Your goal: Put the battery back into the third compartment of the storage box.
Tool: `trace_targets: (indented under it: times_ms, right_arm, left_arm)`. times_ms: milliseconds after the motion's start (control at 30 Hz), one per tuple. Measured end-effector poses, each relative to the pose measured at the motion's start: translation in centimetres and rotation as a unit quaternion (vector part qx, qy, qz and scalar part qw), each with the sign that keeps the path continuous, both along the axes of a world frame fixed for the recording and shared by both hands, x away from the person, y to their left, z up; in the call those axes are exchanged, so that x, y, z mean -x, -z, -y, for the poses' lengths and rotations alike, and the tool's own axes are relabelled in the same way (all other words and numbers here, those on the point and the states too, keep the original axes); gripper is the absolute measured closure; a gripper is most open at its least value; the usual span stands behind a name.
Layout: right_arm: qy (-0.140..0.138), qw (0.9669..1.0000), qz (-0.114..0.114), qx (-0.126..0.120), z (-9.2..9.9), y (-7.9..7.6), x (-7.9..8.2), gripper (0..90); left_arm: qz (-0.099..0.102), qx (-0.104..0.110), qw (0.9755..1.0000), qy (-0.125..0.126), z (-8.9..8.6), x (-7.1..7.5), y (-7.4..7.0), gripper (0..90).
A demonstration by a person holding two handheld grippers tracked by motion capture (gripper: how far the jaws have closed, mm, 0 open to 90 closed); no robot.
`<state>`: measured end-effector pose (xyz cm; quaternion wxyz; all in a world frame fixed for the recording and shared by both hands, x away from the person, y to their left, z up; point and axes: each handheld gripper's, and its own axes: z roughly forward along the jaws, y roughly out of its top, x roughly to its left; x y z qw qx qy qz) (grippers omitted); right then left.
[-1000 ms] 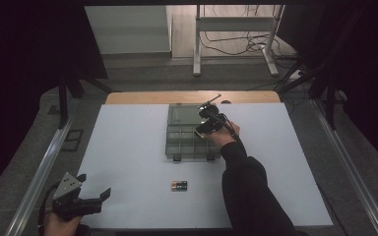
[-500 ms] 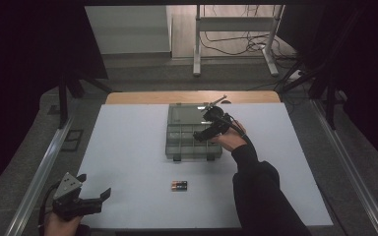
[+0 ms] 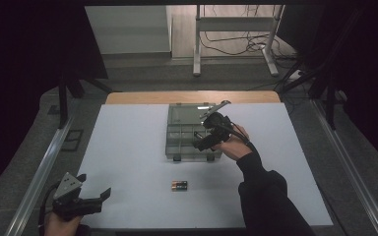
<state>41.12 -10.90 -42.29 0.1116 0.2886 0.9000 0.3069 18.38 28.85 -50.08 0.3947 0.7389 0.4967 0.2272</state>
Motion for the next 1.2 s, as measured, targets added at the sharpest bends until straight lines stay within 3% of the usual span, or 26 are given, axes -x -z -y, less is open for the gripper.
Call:
trace_targets:
  times_ms: [467, 667, 900, 1033, 1200]
  right_arm:
    - [-0.028, 0.9996, -0.006, 0.003, -1.3, 1.0, 3.2, 0.6]
    - [-0.026, 0.9996, -0.005, 0.007, -2.1, 1.1, 4.4, 0.1]
    - [-0.042, 0.9988, -0.024, 0.002, -2.9, 2.1, 5.4, 0.5]
    - [-0.048, 0.9984, -0.018, 0.024, -3.7, 2.8, 6.1, 5.2]
    - [-0.056, 0.9979, -0.021, 0.023, -4.3, 3.5, 6.7, 13.4]
  left_arm:
    - [0.0, -0.001, 1.0, -0.001, 0.0, 0.0, 0.0, 0.7]
    - [0.0, -0.001, 1.0, 0.0, 0.0, 0.0, 0.0, 0.7]
    - [0.001, -0.002, 1.0, 0.0, 0.0, 0.0, 0.0, 0.7]
    - [0.001, -0.002, 1.0, 0.0, 0.0, 0.0, 0.0, 0.7]
    - [0.001, -0.003, 1.0, 0.0, 0.1, 0.0, 0.0, 0.7]
